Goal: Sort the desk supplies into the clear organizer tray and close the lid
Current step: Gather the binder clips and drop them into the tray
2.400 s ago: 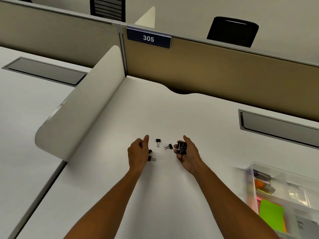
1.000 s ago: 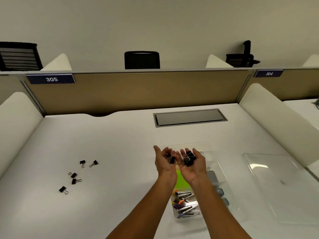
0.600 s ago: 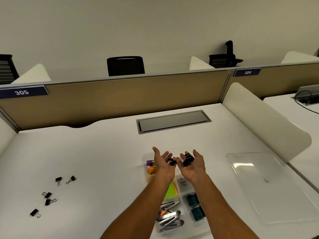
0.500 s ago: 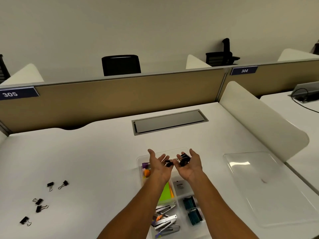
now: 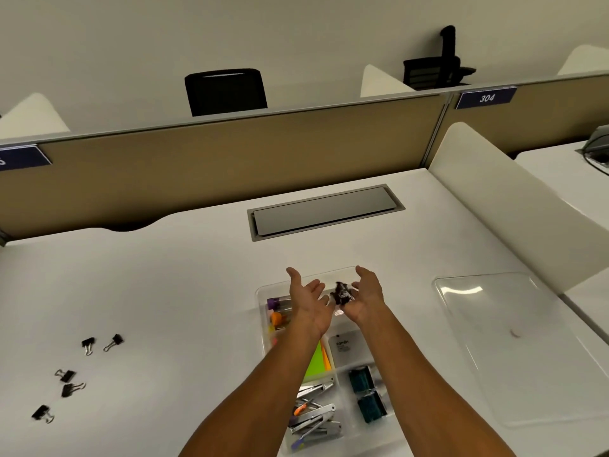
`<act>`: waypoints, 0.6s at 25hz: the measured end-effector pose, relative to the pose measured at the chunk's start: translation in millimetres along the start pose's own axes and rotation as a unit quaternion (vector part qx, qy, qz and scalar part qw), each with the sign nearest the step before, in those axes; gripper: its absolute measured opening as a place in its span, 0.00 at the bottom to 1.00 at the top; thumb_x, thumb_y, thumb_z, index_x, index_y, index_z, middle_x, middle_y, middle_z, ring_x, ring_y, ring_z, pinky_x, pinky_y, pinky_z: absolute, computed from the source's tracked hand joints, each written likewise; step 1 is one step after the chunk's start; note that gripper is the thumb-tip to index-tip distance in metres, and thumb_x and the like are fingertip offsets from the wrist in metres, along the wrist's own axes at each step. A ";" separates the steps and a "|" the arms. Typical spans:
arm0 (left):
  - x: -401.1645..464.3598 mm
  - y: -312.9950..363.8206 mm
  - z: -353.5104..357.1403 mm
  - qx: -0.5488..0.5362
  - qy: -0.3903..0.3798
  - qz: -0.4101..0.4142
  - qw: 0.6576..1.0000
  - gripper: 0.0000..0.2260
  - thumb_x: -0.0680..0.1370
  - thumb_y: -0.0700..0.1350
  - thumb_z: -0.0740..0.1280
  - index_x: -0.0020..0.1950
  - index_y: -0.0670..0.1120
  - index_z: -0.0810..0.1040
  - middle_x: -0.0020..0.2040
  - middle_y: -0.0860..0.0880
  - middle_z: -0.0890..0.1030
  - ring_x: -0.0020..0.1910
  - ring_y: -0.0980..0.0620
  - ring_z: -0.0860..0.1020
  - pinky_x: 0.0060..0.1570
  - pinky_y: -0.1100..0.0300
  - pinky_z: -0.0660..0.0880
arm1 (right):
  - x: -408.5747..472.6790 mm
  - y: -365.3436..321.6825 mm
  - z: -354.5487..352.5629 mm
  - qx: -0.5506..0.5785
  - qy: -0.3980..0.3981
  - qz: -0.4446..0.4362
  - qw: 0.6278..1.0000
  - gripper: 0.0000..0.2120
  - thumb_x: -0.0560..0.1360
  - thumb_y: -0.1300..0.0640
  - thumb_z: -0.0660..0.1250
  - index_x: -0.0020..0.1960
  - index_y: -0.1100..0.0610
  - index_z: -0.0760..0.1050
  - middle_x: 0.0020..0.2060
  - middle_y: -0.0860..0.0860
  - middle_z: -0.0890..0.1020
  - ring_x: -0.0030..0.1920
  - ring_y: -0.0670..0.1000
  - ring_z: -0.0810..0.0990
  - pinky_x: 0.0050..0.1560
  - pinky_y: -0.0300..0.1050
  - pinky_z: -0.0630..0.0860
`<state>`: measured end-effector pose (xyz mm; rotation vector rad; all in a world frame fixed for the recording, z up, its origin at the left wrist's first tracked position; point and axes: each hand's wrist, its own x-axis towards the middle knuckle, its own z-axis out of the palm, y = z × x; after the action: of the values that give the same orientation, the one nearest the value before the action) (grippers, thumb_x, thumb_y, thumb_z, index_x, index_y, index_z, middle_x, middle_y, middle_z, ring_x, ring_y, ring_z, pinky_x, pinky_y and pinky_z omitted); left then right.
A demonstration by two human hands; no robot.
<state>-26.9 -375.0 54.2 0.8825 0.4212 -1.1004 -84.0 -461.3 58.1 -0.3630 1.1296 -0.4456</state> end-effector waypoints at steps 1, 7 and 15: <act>-0.2 -0.4 -0.4 0.001 0.001 0.001 1.000 0.43 0.74 0.73 0.53 0.77 0.42 0.60 0.77 0.43 0.61 0.77 0.39 0.54 0.75 0.42 0.55 | -1.2 -0.6 -0.9 -0.011 0.010 -0.007 1.000 0.16 0.79 0.53 0.65 0.62 0.61 0.69 0.52 0.58 0.73 0.51 0.59 0.75 0.59 0.57 0.74; -12.3 -0.1 -1.4 0.001 0.005 0.023 1.000 0.41 0.75 0.71 0.52 0.76 0.42 0.62 0.77 0.42 0.62 0.76 0.39 0.57 0.74 0.43 0.57 | -15.3 1.8 -6.9 -0.042 0.015 -0.040 0.998 0.20 0.79 0.51 0.64 0.67 0.58 0.69 0.64 0.58 0.73 0.61 0.59 0.73 0.58 0.53 0.72; -53.2 18.0 -23.0 -0.016 -0.063 0.134 0.989 0.35 0.76 0.69 0.54 0.70 0.43 0.70 0.66 0.41 0.76 0.64 0.39 0.75 0.67 0.43 0.70 | -54.3 23.4 -0.2 -0.043 -0.073 -0.079 0.993 0.20 0.81 0.53 0.62 0.71 0.57 0.69 0.68 0.57 0.73 0.66 0.61 0.73 0.63 0.55 0.73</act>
<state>-30.5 -322.4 84.3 0.8100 0.2063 -0.8930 -99.9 -413.4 88.9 -0.5542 0.9833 -0.5025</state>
